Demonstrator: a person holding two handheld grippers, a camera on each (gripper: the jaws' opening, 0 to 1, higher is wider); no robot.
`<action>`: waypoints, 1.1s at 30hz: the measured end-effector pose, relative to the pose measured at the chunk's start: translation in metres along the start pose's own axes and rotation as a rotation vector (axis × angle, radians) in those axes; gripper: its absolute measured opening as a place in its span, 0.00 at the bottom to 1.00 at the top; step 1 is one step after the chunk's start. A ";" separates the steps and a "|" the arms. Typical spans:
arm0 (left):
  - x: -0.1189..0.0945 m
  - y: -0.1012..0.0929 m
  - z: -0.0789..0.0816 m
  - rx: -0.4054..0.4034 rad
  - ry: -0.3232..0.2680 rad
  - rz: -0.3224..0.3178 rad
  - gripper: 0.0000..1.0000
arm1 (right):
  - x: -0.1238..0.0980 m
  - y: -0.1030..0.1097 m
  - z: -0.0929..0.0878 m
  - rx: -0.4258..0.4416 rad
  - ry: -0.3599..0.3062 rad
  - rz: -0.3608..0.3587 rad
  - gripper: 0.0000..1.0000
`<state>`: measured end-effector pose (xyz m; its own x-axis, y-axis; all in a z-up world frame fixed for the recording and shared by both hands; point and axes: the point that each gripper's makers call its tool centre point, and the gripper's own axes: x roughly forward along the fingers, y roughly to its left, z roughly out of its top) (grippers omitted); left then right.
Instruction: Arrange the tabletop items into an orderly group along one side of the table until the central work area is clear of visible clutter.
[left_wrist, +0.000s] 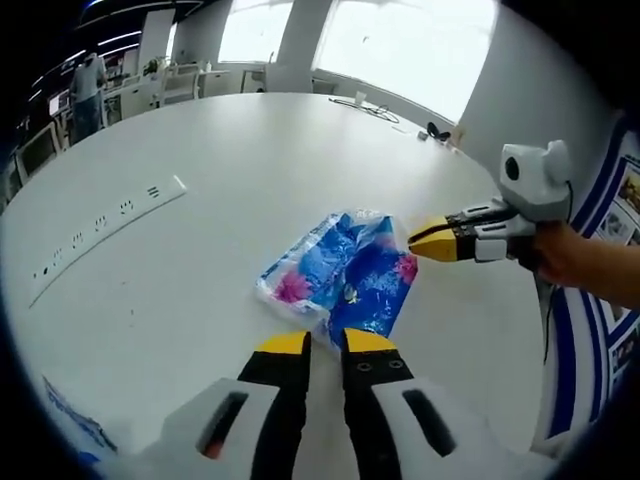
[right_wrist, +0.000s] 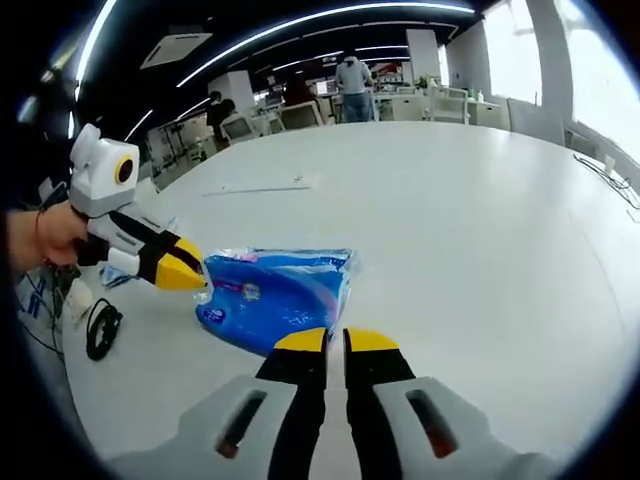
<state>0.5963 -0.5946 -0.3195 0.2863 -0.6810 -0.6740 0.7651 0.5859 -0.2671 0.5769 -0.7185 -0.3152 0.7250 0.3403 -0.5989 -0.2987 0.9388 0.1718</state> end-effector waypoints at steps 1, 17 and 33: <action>0.000 0.000 0.000 -0.001 0.001 0.000 0.12 | 0.000 0.000 0.000 -0.003 0.001 -0.002 0.04; -0.004 -0.002 0.003 -0.006 -0.010 0.001 0.25 | -0.005 -0.003 0.003 0.008 -0.010 -0.023 0.15; -0.021 0.000 0.012 0.004 -0.034 0.023 0.44 | -0.015 0.000 0.013 0.025 -0.033 -0.041 0.27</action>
<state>0.5968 -0.5856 -0.2968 0.3231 -0.6820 -0.6561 0.7604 0.5998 -0.2490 0.5744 -0.7232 -0.2965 0.7565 0.3031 -0.5796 -0.2536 0.9528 0.1673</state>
